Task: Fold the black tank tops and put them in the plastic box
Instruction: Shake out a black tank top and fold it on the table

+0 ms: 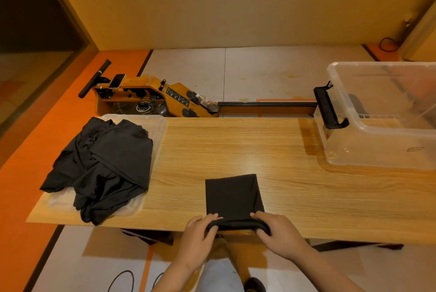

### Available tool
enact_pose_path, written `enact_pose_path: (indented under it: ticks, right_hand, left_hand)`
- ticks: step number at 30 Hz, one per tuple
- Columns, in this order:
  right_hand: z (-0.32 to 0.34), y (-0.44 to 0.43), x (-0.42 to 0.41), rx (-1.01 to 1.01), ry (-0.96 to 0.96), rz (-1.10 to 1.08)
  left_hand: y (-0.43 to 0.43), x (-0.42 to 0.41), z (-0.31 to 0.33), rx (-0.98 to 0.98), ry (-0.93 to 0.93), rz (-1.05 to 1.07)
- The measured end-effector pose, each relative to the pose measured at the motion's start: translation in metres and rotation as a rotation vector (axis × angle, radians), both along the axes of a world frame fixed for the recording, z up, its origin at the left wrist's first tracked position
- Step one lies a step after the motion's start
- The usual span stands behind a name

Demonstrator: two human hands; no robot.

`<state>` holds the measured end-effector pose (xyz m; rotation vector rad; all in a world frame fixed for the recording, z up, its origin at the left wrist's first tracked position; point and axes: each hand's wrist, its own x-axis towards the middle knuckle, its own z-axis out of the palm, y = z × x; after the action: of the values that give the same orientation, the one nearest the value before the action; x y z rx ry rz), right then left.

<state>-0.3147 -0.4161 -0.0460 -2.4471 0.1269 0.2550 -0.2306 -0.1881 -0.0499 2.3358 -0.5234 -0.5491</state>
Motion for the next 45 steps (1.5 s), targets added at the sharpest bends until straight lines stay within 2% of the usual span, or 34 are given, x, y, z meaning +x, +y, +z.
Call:
enact_pose_path:
  ticks: [6,11,20,25,29,32,35,37,39,42,45]
  right_hand:
    - [0.018,-0.016,0.033,0.182,0.049,-0.173]
    - [0.018,-0.022,0.068,0.184,0.099,-0.230]
    - [0.005,-0.012,0.111,-0.170,0.209,-0.353]
    - [-0.001,-0.003,0.120,-0.359,0.294,-0.412]
    - [0.000,-0.006,0.123,-0.429,0.326,-0.434]
    - [0.003,-0.013,0.120,-0.378,0.284,-0.554]
    - [0.007,-0.021,0.110,-0.210,0.012,-0.680]
    - [0.012,-0.019,0.104,-0.175,-0.275,-0.570]
    - [0.016,-0.001,0.101,-0.161,-0.437,-0.341]
    - [0.001,0.034,0.099,-0.248,-0.477,0.005]
    - [-0.029,0.033,0.092,-0.396,-0.359,0.079]
  left_hand:
    - [-0.008,0.030,0.019,-0.172,0.118,0.061]
    - [-0.018,0.061,0.021,-0.210,0.193,0.111]
    - [-0.038,0.084,0.004,-0.064,0.116,0.243]
    - [-0.044,0.088,-0.004,0.177,0.000,0.207]
    - [-0.045,0.088,-0.005,0.239,0.014,0.228]
    - [-0.044,0.085,-0.002,0.231,-0.025,0.276]
    - [-0.041,0.083,-0.001,0.128,-0.258,0.341]
    - [-0.043,0.079,0.000,0.062,-0.427,0.301]
    - [-0.052,0.070,-0.002,0.043,-0.528,0.160]
    - [-0.062,0.057,-0.019,0.081,-0.575,-0.107]
    - [-0.055,0.060,-0.034,0.197,-0.455,-0.154]
